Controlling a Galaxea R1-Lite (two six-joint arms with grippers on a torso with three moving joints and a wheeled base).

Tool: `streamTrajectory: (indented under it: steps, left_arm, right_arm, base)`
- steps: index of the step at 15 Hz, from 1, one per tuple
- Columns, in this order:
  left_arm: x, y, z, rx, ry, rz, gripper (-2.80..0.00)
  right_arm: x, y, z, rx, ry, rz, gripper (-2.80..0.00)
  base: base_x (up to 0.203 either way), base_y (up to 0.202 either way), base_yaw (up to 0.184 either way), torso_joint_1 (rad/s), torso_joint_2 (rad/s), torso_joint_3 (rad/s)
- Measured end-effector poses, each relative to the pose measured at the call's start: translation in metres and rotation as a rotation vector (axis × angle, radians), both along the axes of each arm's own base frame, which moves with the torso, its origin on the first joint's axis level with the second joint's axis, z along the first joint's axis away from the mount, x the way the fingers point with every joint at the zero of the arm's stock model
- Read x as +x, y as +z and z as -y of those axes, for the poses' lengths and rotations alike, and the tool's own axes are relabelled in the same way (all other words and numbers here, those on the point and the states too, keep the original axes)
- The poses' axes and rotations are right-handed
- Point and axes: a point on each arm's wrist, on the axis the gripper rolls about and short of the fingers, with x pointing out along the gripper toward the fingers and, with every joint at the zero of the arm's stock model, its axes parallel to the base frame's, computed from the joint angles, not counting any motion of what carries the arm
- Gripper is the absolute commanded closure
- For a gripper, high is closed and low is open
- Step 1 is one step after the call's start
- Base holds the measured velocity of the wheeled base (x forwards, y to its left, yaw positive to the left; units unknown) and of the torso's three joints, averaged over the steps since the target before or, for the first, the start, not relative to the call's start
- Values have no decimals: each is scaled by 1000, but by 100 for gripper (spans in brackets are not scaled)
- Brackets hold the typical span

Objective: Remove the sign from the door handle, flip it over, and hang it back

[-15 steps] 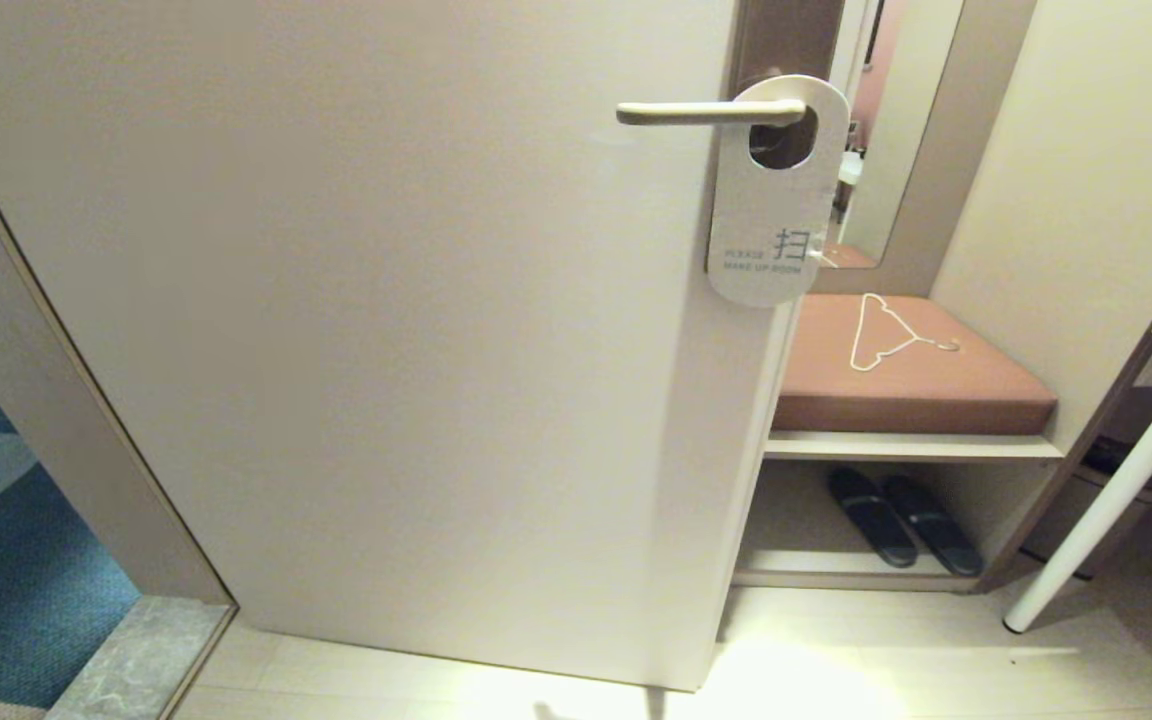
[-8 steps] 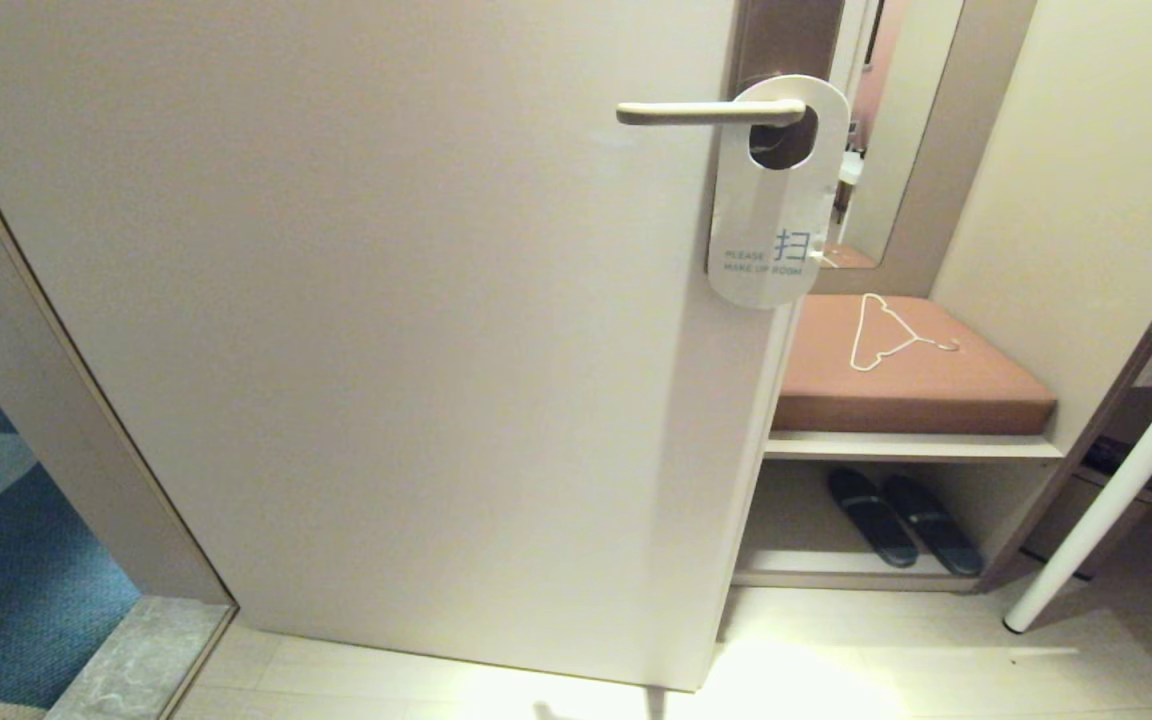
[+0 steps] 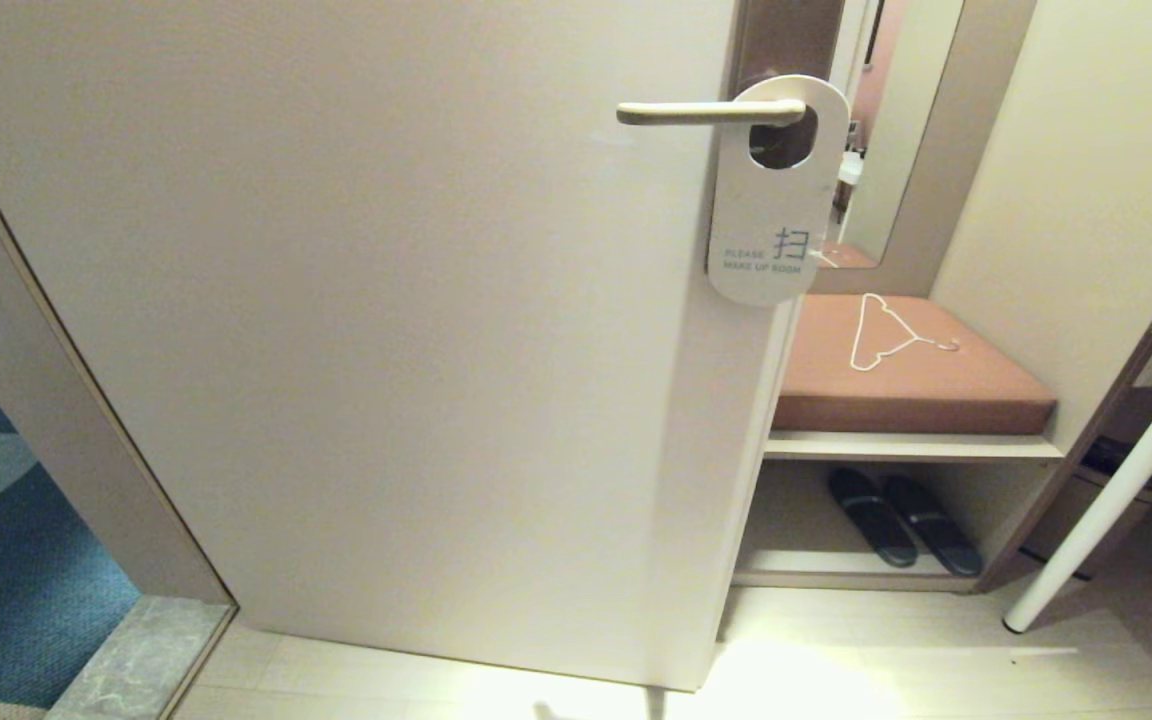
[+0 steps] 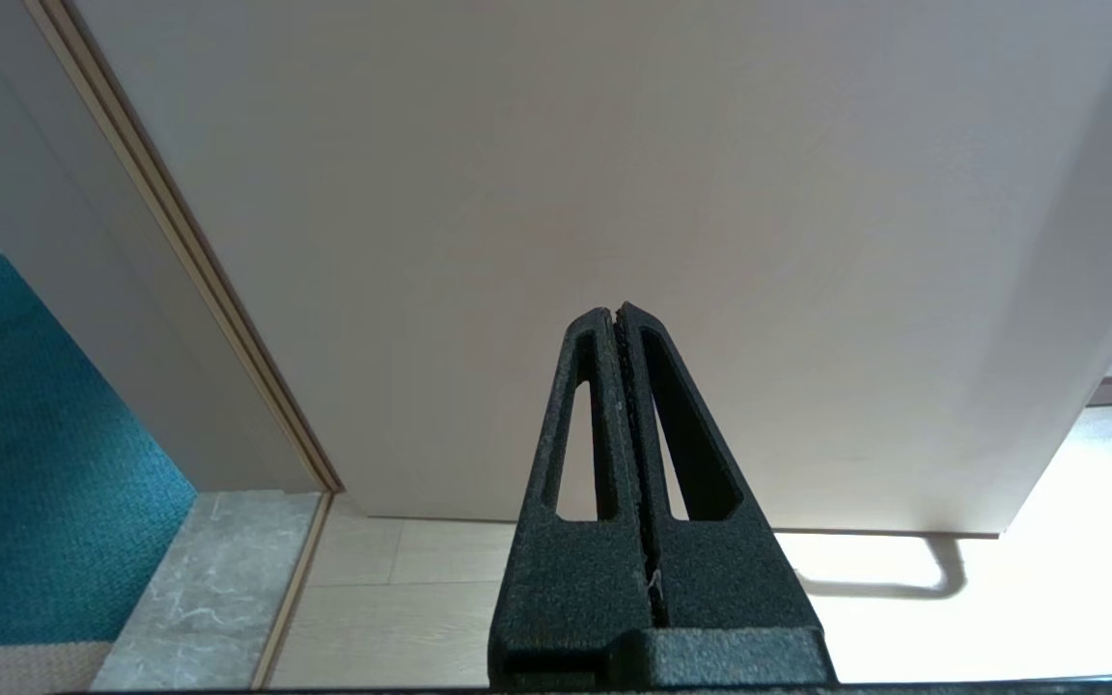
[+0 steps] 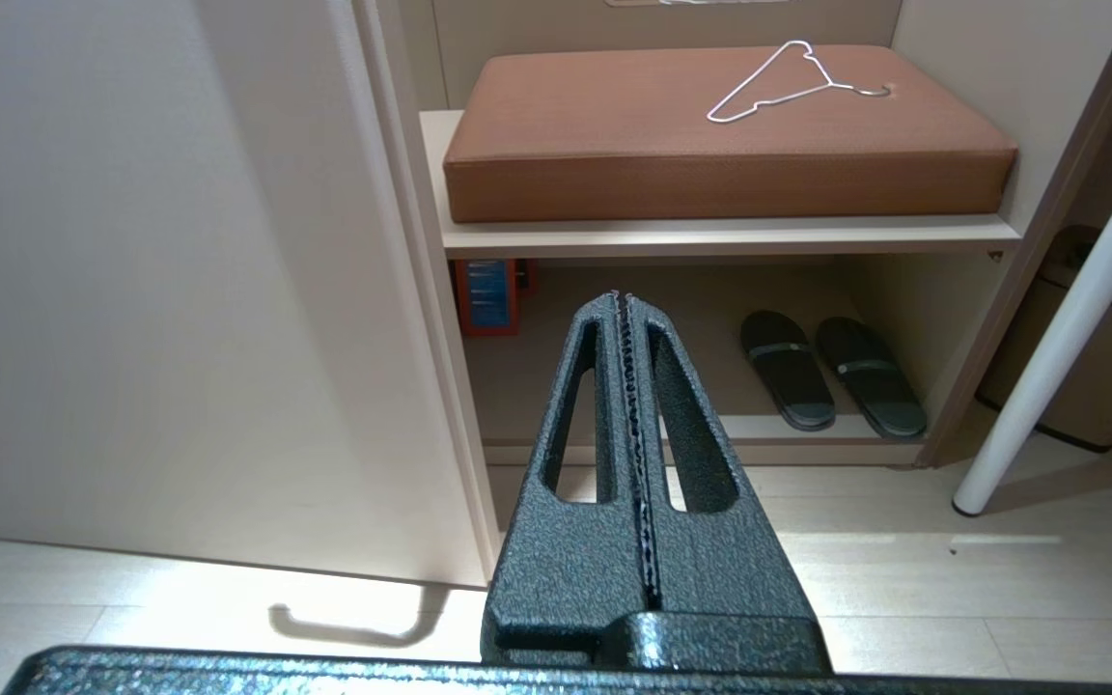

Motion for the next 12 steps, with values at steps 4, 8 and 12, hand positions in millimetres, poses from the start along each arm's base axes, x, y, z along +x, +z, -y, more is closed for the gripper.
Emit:
streamTrajectory:
  steps: [4, 8, 12]
  left_arm:
    - [0, 0, 0, -7, 1, 0, 0]
    - [0, 0, 0, -14, 4, 0, 0]
    - [0, 0, 0, -17, 4, 1, 0]
  right_arm:
    - [0, 0, 0, 0, 0, 0, 0]
    - [0, 0, 0, 0, 0, 0, 0]
    - [0, 0, 0, 1, 0, 0, 0]
  base:
    - [0, 0, 0, 0, 0, 0]
    - [0, 0, 0, 0, 0, 0]
    - [0, 0, 0, 0, 0, 0]
